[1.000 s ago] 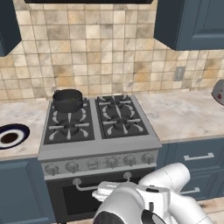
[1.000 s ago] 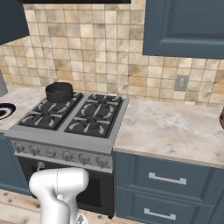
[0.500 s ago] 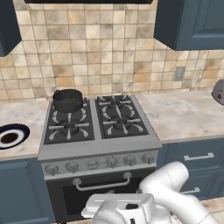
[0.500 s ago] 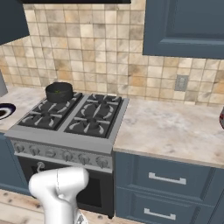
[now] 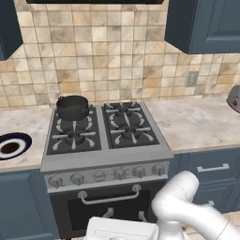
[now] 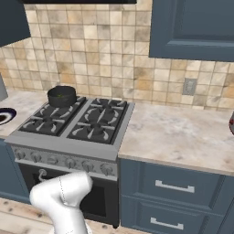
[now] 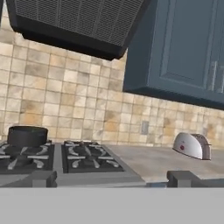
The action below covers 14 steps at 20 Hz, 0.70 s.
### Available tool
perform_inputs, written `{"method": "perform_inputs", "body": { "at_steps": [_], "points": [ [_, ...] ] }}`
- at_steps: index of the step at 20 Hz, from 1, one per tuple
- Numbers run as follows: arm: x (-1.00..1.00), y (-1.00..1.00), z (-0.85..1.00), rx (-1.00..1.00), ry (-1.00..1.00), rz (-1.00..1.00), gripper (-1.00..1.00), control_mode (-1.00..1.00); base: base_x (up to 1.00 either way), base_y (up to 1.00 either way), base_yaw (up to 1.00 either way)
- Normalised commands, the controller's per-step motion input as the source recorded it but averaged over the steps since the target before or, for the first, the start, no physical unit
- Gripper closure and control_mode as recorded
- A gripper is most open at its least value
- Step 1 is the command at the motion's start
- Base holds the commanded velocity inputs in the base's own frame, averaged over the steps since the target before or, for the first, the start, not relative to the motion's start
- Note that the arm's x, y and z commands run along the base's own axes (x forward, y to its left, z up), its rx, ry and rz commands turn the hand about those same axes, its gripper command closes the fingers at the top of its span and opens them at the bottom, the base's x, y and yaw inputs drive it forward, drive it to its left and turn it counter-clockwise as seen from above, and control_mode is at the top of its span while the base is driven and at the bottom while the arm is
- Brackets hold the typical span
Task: Retrieve the frozen meat and place it in the pot on a burner. Then turn the burner on.
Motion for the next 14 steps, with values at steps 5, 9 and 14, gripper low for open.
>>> {"method": "perform_inputs", "body": {
  "at_steps": [5,9,14],
  "points": [
    [0.3,-0.26,-0.14,0.01,-0.06,0.19,-1.0,-1.0,0.0,0.0,0.0],
    [0.25,-0.01,-0.4,0.05,0.0,0.3,-1.0,-1.0,0.0,0.0,0.0],
    [0.26,0.0,-0.5,0.14,0.0,0.3,-1.0,-1.0,0.0,0.0,0.0]
  ]
}}
